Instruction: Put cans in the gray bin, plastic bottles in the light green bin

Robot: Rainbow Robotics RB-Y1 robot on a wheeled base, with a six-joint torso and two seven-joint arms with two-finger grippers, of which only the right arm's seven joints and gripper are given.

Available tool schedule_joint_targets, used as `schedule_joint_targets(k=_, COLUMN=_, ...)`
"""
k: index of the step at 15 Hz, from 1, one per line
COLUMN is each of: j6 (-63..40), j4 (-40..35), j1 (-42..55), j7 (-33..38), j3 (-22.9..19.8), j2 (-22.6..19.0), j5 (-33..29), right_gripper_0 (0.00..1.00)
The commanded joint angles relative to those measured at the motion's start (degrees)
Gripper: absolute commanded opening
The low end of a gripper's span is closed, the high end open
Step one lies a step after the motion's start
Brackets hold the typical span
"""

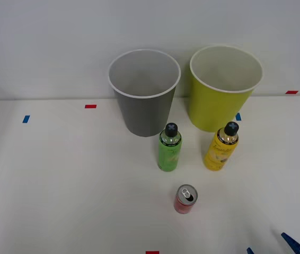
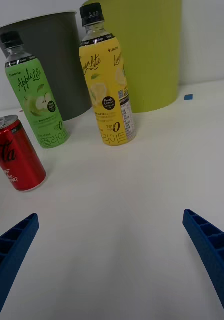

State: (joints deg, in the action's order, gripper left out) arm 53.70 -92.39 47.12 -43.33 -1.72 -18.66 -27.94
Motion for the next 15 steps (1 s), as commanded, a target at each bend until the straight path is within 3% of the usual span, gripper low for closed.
schedule_joint_targets(k=1, j6=0.2, j4=0.4, j1=-0.1, j7=0.3, j3=0.5, j2=0.0, j5=0.3, right_gripper_0=1.00)
schedule_joint_targets(k=6, j6=1.8, j4=0.4, j1=0.4, j7=4.5, j3=0.5, j2=0.2, j5=0.3, right_gripper_0=1.00)
schedule_joint_targets(k=15, j6=2.6, j4=0.4, j1=0.6, j7=4.9, j3=0.4, j2=0.1, j5=0.2, right_gripper_0=1.00)
